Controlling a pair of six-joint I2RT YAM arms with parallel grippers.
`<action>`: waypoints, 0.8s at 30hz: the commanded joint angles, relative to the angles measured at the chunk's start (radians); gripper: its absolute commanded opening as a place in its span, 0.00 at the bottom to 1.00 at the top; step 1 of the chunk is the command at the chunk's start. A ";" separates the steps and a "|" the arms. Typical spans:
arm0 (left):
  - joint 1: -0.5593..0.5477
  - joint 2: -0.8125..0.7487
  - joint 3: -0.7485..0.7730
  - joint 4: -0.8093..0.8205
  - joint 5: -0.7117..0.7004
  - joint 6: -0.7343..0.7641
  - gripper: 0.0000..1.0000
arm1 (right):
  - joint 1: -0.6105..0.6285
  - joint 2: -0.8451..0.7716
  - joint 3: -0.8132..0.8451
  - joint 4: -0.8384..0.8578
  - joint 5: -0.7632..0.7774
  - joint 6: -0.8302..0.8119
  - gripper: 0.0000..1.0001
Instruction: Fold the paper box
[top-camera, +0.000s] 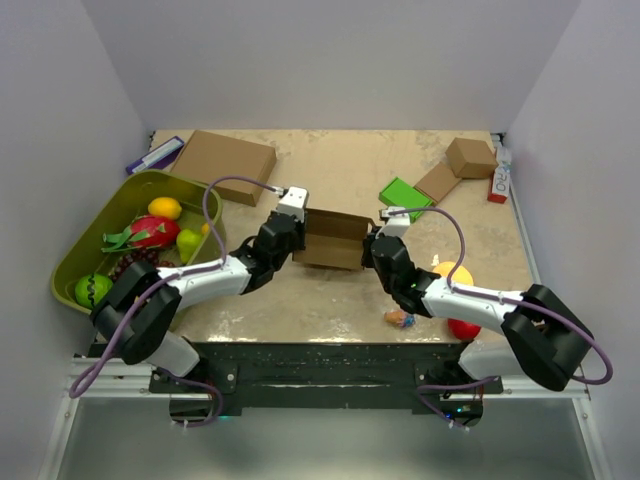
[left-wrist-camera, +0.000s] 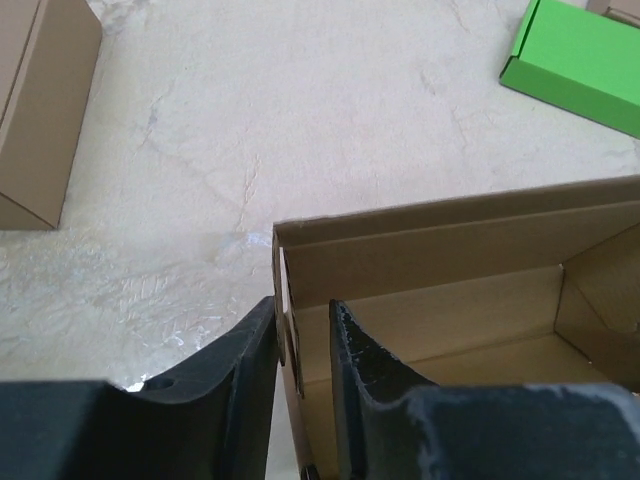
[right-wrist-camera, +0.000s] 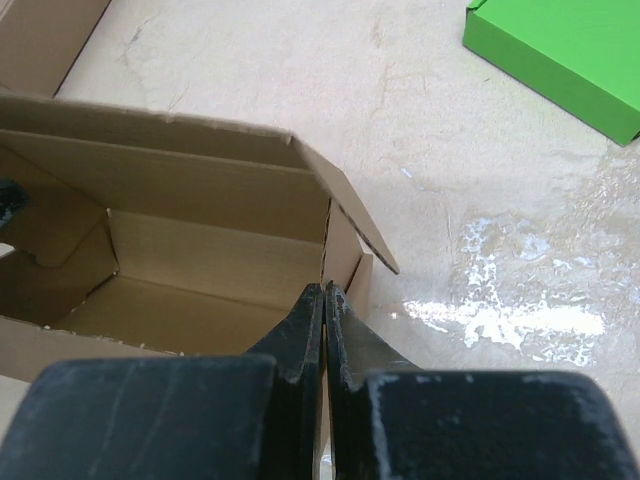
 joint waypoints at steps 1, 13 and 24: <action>0.006 0.015 0.003 0.047 0.015 0.004 0.22 | 0.005 0.004 0.010 -0.004 0.015 0.017 0.00; 0.004 0.004 -0.102 0.173 0.026 0.015 0.00 | 0.005 -0.054 0.030 -0.099 -0.017 0.029 0.24; -0.039 -0.024 -0.243 0.368 -0.044 0.046 0.00 | 0.005 -0.347 0.027 -0.380 -0.065 0.089 0.79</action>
